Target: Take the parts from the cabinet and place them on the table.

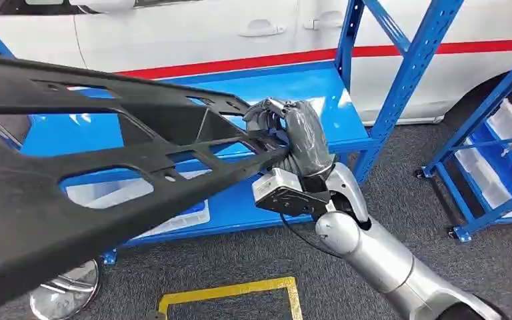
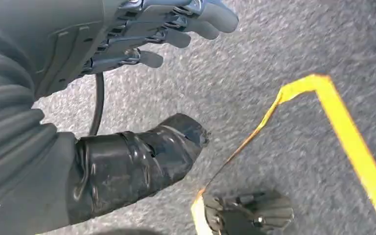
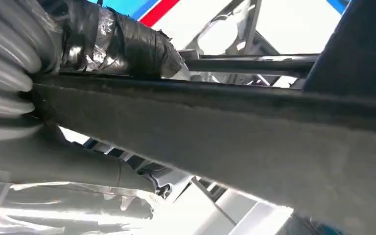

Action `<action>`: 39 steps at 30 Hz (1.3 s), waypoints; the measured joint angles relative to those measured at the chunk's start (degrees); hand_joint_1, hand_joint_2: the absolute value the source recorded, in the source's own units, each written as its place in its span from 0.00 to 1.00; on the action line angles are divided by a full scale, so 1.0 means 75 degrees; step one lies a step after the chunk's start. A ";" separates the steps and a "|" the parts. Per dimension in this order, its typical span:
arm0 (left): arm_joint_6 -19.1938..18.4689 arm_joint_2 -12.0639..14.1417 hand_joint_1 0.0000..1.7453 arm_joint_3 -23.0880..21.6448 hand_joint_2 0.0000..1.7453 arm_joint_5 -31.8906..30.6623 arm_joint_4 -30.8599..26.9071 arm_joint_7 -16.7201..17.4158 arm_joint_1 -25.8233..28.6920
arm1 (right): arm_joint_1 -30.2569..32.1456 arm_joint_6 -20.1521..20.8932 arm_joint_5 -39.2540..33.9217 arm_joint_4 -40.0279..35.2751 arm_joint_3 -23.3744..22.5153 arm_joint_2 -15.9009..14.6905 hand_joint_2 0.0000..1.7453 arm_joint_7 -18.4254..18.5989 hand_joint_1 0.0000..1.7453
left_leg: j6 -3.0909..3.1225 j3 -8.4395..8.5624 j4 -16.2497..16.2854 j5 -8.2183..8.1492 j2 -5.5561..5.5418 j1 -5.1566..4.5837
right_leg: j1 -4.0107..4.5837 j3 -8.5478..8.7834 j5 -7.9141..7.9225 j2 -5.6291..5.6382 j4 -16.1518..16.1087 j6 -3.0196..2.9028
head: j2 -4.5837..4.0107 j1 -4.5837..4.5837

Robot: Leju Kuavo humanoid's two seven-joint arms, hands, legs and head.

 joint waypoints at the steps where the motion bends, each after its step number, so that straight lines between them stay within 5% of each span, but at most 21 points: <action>1: 0.0003 -0.0006 0.00 0.0000 1.00 0.0000 0.0000 -0.0015 -0.0004 | 0.0000 0.0009 0.0000 -0.0017 0.0012 -0.0003 1.00 0.0000 1.00 | -0.0030 -0.0110 0.0571 -0.0349 0.0001 0.0010 | 0.0011 -0.0125 0.0097 0.0000 0.0004 -0.0005 | 0.0000 0.0018; 2: 0.0003 -0.0006 0.00 -0.0003 1.00 0.0003 0.0000 -0.0044 -0.0009 | 0.0002 0.0018 -0.0012 -0.0026 0.0015 -0.0006 1.00 0.0012 1.00 | -0.0047 -0.0134 0.0994 -0.0472 0.0000 0.0010 | 0.0021 -0.0252 0.0189 0.0000 0.0012 -0.0004 | 0.0000 0.0006; 4: 0.0006 -0.0006 0.00 -0.0006 1.00 0.0018 0.0000 -0.0093 -0.0044 | 0.0001 0.0017 -0.0076 -0.0026 0.0015 -0.0006 1.00 0.0018 1.00 | -0.0022 0.0152 0.1061 -0.0112 0.0000 0.0009 | 0.0036 -0.0492 0.0364 -0.0001 0.0021 0.0010 | 0.0000 0.0006; 6: 0.0009 -0.0003 0.00 -0.0006 1.00 0.0044 0.0000 -0.0117 -0.0067 | -0.0005 0.0012 -0.0210 -0.0044 0.0015 -0.0006 1.00 -0.0041 1.00 | 0.0100 0.1020 0.0085 0.0296 -0.0005 -0.0006 | 0.0064 -0.0713 0.0553 0.0005 0.0019 0.0028 | 0.0000 0.0003; 8: 0.0012 0.0018 0.00 -0.0006 1.00 0.0044 0.0000 -0.0117 -0.0154 | -0.0029 0.0009 -0.0327 -0.0117 0.0015 -0.0018 1.00 -0.0105 1.00 | 0.0261 0.1971 -0.1282 -0.0153 -0.0010 -0.0094 | 0.0095 -0.0808 0.0689 0.0004 0.0007 0.0095 | 0.0000 0.0009; 9: 0.0012 0.0015 0.00 -0.0009 1.00 0.0041 0.0000 -0.0116 -0.0191 | -0.0047 0.0009 -0.0355 -0.0119 0.0017 -0.0020 1.00 -0.0131 1.00 | 0.0222 0.1930 -0.1273 -0.0092 -0.0014 -0.0101 | 0.0055 -0.0780 0.0790 -0.0027 -0.0064 0.0145 | 0.0000 0.0036; 12: 0.0000 0.0015 0.00 -0.0020 1.00 0.0047 0.0000 -0.0108 -0.0214 | -0.0046 0.0009 -0.0537 -0.0131 0.0017 -0.0032 1.00 -0.0213 1.00 | 0.0360 0.1790 -0.1504 0.0216 -0.0014 -0.0154 | 0.0042 -0.0768 0.1097 -0.0020 -0.0289 0.0307 | 0.0000 0.0041; 14: -0.0012 0.0000 0.00 -0.0020 1.00 0.0052 0.0000 -0.0096 -0.0199 | -0.0030 0.0015 -0.0679 -0.0131 0.0015 -0.0067 1.00 -0.0288 1.00 | 0.0447 0.1712 -0.1626 0.0485 0.0062 -0.0087 | 0.0051 -0.0893 0.0365 0.0012 0.0067 0.0350 | 0.0000 0.0099; 16: -0.0020 0.0003 0.00 -0.0023 1.00 0.0052 0.0000 -0.0093 -0.0199 | -0.0021 0.0017 -0.0784 -0.0131 0.0017 -0.0096 1.00 -0.0355 1.00 | 0.0520 0.1451 -0.1605 0.0673 0.0075 -0.0094 | 0.0047 -0.1082 -0.0628 0.0012 0.1144 0.0375 | 0.0000 0.0120; 17: -0.0020 0.0006 0.00 -0.0023 1.00 0.0052 0.0000 -0.0084 -0.0203 | -0.0008 0.0026 -0.0833 -0.0134 0.0017 -0.0111 1.00 -0.0376 1.00 | 0.0521 0.1319 -0.1594 0.0766 0.0074 -0.0097 | 0.0045 -0.1129 -0.0826 0.0012 0.1641 0.0394 | 0.0000 0.0117; 19: -0.0038 0.0006 0.00 -0.0026 1.00 0.0047 0.0000 -0.0067 -0.0204 | 0.0006 0.0049 -0.0900 -0.0134 0.0014 -0.0131 1.00 -0.0416 1.00 | 0.0494 0.1020 -0.1527 0.0951 0.0074 -0.0090 | 0.0026 -0.0970 -0.0456 0.0011 0.2019 0.0432 | 0.0000 0.0120; 21: -0.0044 -0.0015 0.00 -0.0029 1.00 0.0044 0.0000 -0.0041 -0.0190 | 0.0005 0.0085 -0.0982 -0.0134 0.0017 -0.0140 1.00 -0.0455 1.00 | 0.0430 0.0703 -0.1388 0.1086 0.0076 -0.0067 | -0.0018 -0.0349 0.0099 0.0009 0.1411 0.0456 | 0.0000 0.0117; 22: -0.0055 -0.0017 0.00 -0.0029 1.00 0.0041 0.0000 -0.0035 -0.0193 | 0.0004 0.0119 -0.1020 -0.0143 0.0017 -0.0143 1.00 -0.0466 1.00 | 0.0384 0.0555 -0.1270 0.1137 0.0076 -0.0057 | -0.0038 0.0170 0.0001 0.0009 0.0742 0.0458 | 0.0000 0.0120; 23: -0.0055 -0.0017 0.00 -0.0029 1.00 0.0035 0.0000 -0.0029 -0.0198 | 0.0002 0.0134 -0.1043 -0.0169 0.0015 -0.0140 1.00 -0.0475 1.00 | 0.0339 0.0425 -0.1163 0.1165 0.0067 -0.0092 | 0.0009 0.0583 -0.0435 0.0013 0.0067 0.0462 | 0.0000 0.0128; 27: -0.0058 -0.0012 0.00 -0.0038 1.00 0.0012 0.0000 -0.0012 -0.0192 | 0.0014 0.0157 -0.1148 -0.0210 0.0015 -0.0163 1.00 -0.0504 1.00 | 0.0176 0.0367 -0.1157 0.1425 0.0051 -0.0075 | 0.0060 0.0473 -0.0383 0.0040 -0.0016 0.0190 | 0.0000 0.0131; 28: -0.0058 0.0000 0.00 -0.0049 1.00 0.0012 0.0000 -0.0003 -0.0180 | 0.0014 0.0178 -0.1151 -0.0207 0.0015 -0.0172 1.00 -0.0507 1.00 | 0.0135 0.0286 -0.1093 0.1347 0.0035 -0.0027 | 0.0003 0.0354 -0.0269 -0.0010 -0.0042 0.0094 | 0.0000 0.0140; 31: -0.0082 0.0000 0.00 -0.0061 1.00 0.0000 0.0000 0.0000 -0.0167 | 0.0014 0.0239 -0.1154 -0.0221 0.0017 -0.0172 1.00 -0.0519 1.00 | -0.0003 -0.0033 0.0108 -0.0082 0.0027 0.0012 | 0.0008 0.0041 0.0022 -0.0002 -0.0043 -0.0010 | 0.0000 0.0096; 33: -0.0099 0.0000 0.00 -0.0064 1.00 -0.0006 0.0000 -0.0003 -0.0178 | 0.0017 0.0259 -0.1154 -0.0221 0.0017 -0.0172 1.00 -0.0527 1.00 | -0.0041 -0.0101 0.1002 -0.0399 0.0029 0.0025 | 0.0020 -0.0220 0.0215 -0.0001 -0.0032 -0.0001 | 0.0000 0.0105; 35: -0.0117 0.0000 0.00 -0.0070 1.00 -0.0012 0.0000 -0.0003 -0.0201 | 0.0021 0.0259 -0.1154 -0.0219 0.0017 -0.0178 1.00 -0.0527 1.00 | -0.0019 0.0223 0.1040 0.0151 0.0028 0.0025 | 0.0025 -0.0507 0.0407 -0.0003 -0.0013 0.0017 | 0.0000 0.0105; 37: -0.0137 0.0003 0.00 -0.0073 1.00 -0.0012 0.0000 0.0000 -0.0206 | 0.0019 0.0256 -0.1154 -0.0221 0.0017 -0.0187 1.00 -0.0530 1.00 | 0.0084 0.1063 0.0115 0.0493 0.0020 0.0007 | 0.0047 -0.0725 0.0592 0.0006 -0.0004 0.0045 | 0.0000 0.0096; 39: -0.0134 0.0023 0.00 -0.0073 1.00 -0.0020 0.0000 -0.0003 -0.0261 | 0.0006 0.0262 -0.1157 -0.0256 0.0015 -0.0207 1.00 -0.0533 1.00 | 0.0204 0.2013 -0.1350 -0.0118 0.0015 -0.0058 | 0.0065 -0.0810 0.0730 -0.0012 -0.0011 0.0125 | 0.0000 0.0116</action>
